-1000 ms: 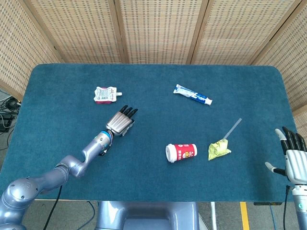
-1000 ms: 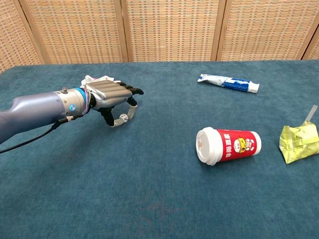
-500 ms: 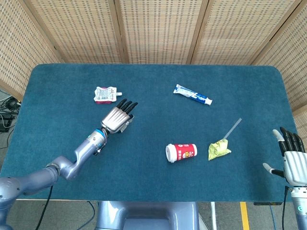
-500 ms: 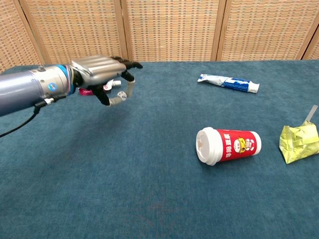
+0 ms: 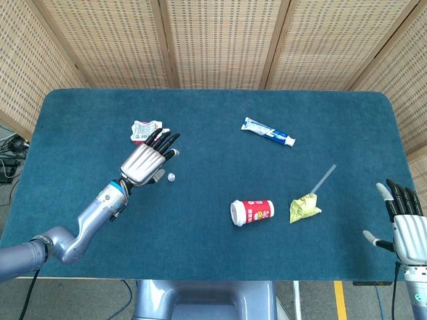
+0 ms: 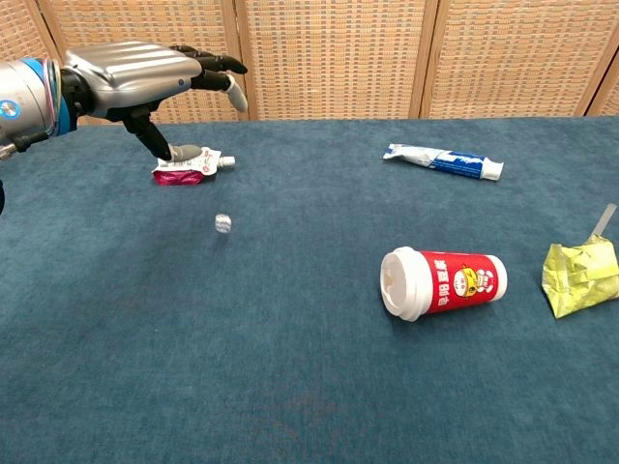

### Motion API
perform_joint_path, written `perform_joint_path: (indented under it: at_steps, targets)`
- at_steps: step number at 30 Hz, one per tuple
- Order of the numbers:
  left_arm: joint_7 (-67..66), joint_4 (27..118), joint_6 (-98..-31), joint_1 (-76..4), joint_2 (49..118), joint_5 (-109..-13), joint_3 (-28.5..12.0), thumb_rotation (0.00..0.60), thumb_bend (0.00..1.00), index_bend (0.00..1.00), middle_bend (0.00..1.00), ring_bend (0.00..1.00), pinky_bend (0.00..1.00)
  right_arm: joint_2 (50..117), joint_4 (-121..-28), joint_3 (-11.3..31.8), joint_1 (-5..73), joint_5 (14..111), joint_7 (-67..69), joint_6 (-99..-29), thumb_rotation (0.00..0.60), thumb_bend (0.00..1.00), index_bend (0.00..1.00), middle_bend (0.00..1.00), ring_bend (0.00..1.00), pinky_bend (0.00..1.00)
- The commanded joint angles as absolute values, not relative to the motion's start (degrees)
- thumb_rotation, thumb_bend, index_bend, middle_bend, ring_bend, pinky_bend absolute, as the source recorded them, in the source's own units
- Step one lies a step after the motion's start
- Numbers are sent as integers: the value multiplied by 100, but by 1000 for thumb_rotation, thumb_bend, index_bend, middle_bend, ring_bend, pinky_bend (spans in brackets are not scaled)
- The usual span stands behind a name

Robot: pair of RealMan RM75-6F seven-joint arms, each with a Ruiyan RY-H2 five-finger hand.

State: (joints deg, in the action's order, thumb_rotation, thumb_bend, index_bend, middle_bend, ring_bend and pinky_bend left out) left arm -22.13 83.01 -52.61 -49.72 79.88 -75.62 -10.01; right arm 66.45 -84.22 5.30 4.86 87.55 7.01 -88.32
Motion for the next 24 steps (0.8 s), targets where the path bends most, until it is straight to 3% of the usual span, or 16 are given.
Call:
perform_joint_path:
  at_steps: [1, 12, 16, 24]
  targets:
    - [-2318, 8391, -5253, -4959, 7938, -7468, -997, 600, 305, 157, 0, 0, 14, 6640, -8433, 520, 484, 8771, 697, -8836, 600, 0, 0, 0, 0, 0]
    - [-2231, 8607, -5649, -4747, 7922, -7473, -942, 600, 299, 150, 0, 0, 13, 6631, -8446, 505, 484, 8774, 688, -8812, 600, 0, 0, 0, 0, 0]
    - [-2072, 8744, -6246, -4410, 7920, -7708, -833, 600, 284, 101, 0, 0, 7, 6632, -8448, 491, 491, 8749, 647, -8757, 600, 0, 0, 0, 0, 0]
    - [-2114, 9139, -7808, -3272, 7794, -8013, -377, 600, 92, 0, 0, 0, 0, 6663, -8439, 472, 513, 8681, 368, -8645, 600, 0, 0, 0, 0, 0]
